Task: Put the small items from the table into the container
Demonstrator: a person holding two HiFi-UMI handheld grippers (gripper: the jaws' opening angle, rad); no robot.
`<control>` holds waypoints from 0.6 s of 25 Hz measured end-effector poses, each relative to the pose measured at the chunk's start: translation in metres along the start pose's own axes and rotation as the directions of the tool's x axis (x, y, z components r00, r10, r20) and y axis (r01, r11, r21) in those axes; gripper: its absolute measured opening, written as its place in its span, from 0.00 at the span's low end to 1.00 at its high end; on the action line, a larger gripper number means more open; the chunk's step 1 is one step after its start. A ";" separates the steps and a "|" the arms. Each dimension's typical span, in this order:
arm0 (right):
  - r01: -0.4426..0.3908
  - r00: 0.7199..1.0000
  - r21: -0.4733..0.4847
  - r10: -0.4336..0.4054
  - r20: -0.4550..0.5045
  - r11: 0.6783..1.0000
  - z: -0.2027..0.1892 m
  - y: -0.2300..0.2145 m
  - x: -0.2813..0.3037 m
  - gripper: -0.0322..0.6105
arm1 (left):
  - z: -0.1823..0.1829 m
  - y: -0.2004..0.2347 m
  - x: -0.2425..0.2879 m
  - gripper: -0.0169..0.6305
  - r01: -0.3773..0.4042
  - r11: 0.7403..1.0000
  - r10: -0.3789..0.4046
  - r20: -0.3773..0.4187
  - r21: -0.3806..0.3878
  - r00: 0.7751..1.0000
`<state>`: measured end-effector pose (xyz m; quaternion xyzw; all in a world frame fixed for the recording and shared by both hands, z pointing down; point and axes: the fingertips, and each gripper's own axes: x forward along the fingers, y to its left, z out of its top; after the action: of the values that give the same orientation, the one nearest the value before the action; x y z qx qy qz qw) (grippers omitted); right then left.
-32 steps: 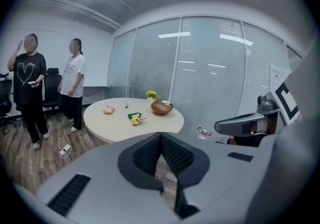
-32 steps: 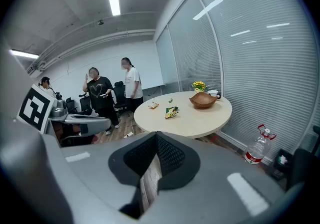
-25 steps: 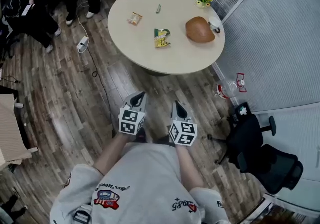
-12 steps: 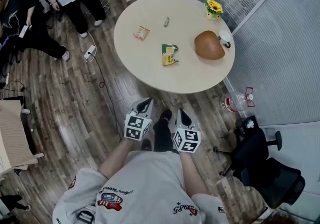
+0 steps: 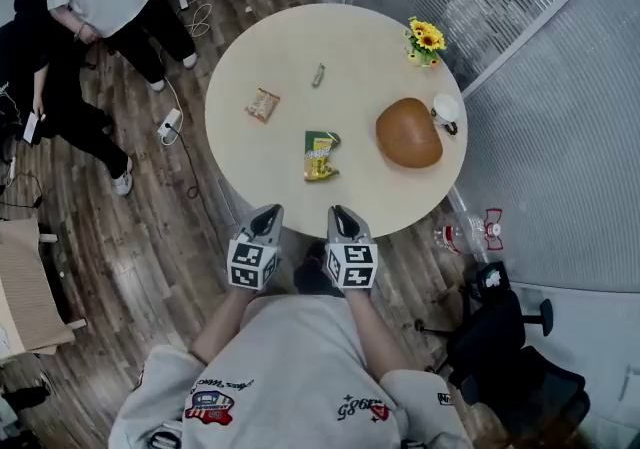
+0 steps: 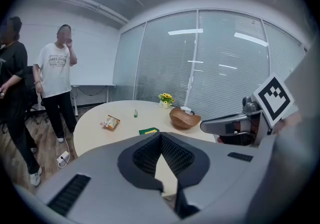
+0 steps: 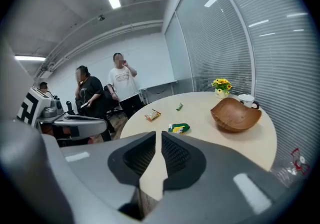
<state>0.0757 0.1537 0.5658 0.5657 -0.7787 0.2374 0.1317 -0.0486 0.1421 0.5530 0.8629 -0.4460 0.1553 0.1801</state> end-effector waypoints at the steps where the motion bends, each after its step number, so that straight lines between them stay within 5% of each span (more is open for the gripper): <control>1: -0.008 1.000 -0.003 0.008 -0.009 1.000 0.003 -0.006 0.011 0.07 | 0.003 0.003 0.008 0.04 -0.009 1.000 0.009 -0.003 -0.005 1.000; 9: -0.014 0.991 -0.054 0.006 -0.133 0.998 0.000 -0.046 0.113 0.26 | 0.031 0.045 0.048 0.04 -0.085 0.996 0.085 -0.011 -0.025 0.996; 15: 0.036 0.961 -0.038 -0.045 -0.272 0.999 -0.026 -0.071 0.178 0.27 | 0.036 0.078 0.066 0.04 -0.094 0.995 0.092 -0.051 -0.033 0.994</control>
<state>0.0829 0.0045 0.6879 0.5410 -0.7452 0.2975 0.2520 -0.0725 0.0372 0.5625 0.8336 -0.4840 0.1769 0.1991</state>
